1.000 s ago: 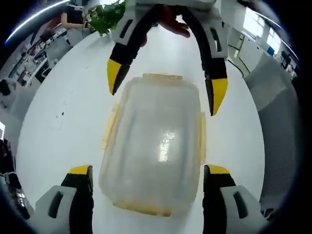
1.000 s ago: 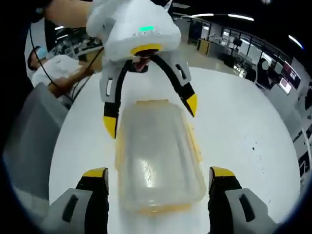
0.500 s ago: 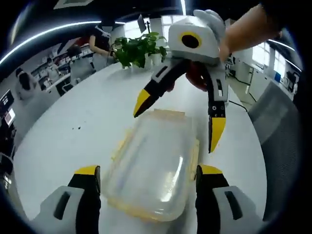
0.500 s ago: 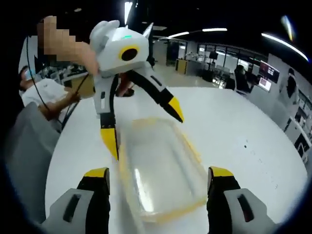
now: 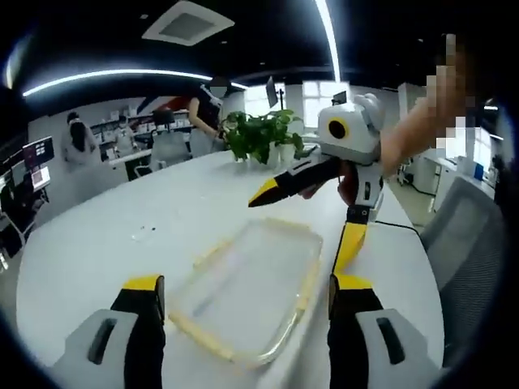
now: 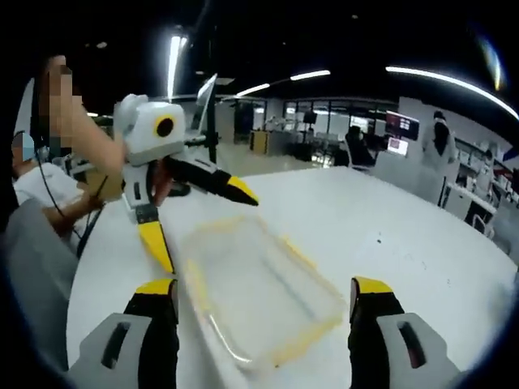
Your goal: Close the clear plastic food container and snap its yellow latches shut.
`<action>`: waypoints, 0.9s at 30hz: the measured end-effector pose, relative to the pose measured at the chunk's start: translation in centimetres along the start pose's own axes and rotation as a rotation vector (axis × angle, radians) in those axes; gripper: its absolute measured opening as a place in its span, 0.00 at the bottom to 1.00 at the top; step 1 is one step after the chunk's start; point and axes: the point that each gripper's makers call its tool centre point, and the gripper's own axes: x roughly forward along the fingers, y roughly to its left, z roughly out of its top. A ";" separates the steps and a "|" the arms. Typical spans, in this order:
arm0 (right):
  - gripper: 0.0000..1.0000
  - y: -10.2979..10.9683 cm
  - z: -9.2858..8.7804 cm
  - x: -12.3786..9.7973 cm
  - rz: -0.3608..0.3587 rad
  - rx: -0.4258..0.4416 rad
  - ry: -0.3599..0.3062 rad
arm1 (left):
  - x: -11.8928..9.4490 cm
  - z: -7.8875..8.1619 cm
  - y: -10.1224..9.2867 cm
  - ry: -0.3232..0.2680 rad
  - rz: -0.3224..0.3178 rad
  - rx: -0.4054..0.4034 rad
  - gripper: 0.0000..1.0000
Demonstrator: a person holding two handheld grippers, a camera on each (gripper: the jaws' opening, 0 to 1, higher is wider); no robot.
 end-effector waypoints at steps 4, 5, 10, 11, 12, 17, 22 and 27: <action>0.89 -0.1 -0.6 -0.4 -0.045 -0.005 0.005 | -0.2 -0.1 0.1 -0.018 0.037 -0.037 0.88; 0.90 0.0 -0.9 -0.5 -0.050 0.009 0.008 | -0.3 0.0 0.2 -0.032 0.053 -0.035 0.89; 0.91 0.3 -2.0 -0.8 -0.066 0.052 0.032 | -0.1 -1.5 -0.1 0.032 0.070 -0.010 0.88; 0.92 0.4 -3.0 -0.9 -0.070 0.052 0.071 | -0.1 -2.0 -0.1 0.053 0.074 -0.016 0.88; 0.92 0.6 -3.2 -0.9 -0.064 0.053 0.075 | -0.1 -2.4 -0.1 0.068 0.081 -0.022 0.88; 0.91 1.3 -5.1 -1.3 -0.050 0.033 0.151 | -0.5 -3.4 0.1 0.103 0.115 -0.062 0.86; 0.90 1.7 -5.3 -1.4 -0.029 0.029 0.164 | -0.8 -4.5 0.2 0.161 0.116 -0.052 0.84; 0.89 2.0 -5.4 -1.5 -0.021 0.023 0.188 | -1.1 -4.6 -0.1 0.176 0.113 -0.049 0.84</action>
